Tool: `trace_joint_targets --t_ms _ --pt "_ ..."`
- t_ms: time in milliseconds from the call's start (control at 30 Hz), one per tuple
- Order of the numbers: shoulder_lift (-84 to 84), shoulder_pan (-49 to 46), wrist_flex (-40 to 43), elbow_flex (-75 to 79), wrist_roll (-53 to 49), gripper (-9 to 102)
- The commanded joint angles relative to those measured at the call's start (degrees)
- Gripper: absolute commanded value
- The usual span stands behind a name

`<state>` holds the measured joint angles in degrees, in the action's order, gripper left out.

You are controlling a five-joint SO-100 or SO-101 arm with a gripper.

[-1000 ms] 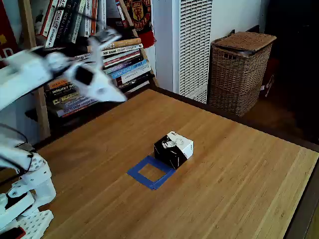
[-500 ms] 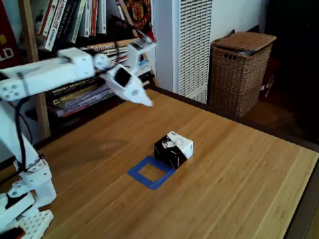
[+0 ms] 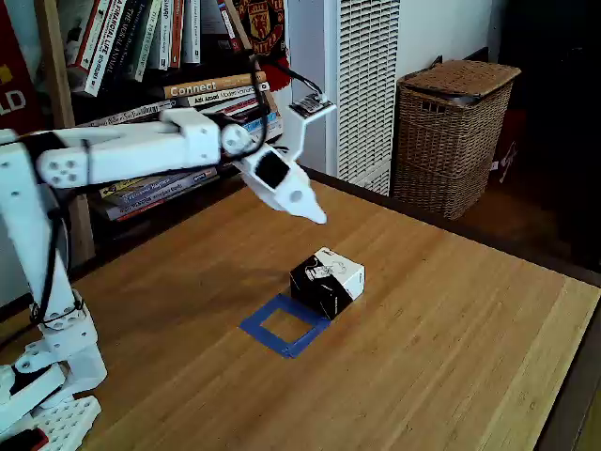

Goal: Push the box on top of the target

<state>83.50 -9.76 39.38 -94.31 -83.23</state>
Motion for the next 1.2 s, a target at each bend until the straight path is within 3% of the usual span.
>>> trace_joint_targets --t_ms 0,900,1167 --pt "-1.41 -0.97 -1.23 4.57 -0.44 0" --pt "-11.78 -1.14 -3.25 13.45 -2.55 0" --pt "-12.22 -2.37 -9.84 8.70 -5.62 0"
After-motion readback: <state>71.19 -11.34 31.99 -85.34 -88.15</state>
